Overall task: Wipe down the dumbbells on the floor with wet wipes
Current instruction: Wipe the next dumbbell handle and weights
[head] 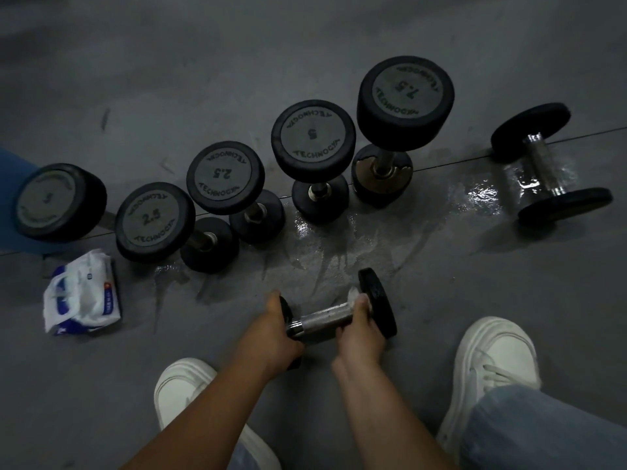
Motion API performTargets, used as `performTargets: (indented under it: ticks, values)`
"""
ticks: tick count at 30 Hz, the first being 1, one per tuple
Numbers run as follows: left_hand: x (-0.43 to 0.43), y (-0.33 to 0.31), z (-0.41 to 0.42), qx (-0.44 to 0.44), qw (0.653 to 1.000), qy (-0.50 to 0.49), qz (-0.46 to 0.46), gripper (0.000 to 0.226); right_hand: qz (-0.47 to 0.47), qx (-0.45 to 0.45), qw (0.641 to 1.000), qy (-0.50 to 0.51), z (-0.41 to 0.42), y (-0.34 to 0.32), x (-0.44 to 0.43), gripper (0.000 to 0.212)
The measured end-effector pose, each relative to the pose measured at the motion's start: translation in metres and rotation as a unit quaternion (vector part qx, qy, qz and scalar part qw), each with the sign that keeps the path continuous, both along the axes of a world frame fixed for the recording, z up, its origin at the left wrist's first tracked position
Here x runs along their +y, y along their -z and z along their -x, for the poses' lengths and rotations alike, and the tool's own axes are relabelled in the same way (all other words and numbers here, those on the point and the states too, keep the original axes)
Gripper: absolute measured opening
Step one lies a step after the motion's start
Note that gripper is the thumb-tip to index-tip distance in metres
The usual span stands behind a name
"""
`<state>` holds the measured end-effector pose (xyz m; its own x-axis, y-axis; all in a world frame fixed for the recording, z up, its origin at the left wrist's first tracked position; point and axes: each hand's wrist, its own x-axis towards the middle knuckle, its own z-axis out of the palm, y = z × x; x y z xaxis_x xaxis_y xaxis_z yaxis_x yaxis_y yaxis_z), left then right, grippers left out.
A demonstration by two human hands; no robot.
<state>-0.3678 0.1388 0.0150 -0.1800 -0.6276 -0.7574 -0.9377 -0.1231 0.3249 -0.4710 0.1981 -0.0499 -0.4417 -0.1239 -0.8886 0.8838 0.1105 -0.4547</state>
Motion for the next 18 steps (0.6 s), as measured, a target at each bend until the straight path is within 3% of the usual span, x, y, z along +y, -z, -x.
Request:
performTargets:
  ticks: [6, 10, 14, 18]
  values:
    - [-0.004, 0.003, 0.000, -0.017, 1.000, 0.005, -0.002, 0.102, 0.000, 0.010, 1.000, -0.020, -0.007, 0.005, 0.016, 0.016]
    - [-0.003, 0.003, 0.000, -0.006, 1.000, -0.002, 0.002, 0.097, 0.003, -0.009, 1.000, -0.005, 0.001, 0.002, 0.001, 0.037]
    - [-0.002, 0.000, 0.000, -0.015, 1.000, 0.014, 0.009, 0.096, -0.022, 0.013, 1.000, -0.016, -0.005, 0.001, 0.011, 0.030]
    - [-0.004, 0.002, 0.000, -0.016, 1.000, 0.005, 0.004, 0.097, -0.013, -0.004, 1.000, 0.003, 0.001, 0.001, -0.009, 0.037]
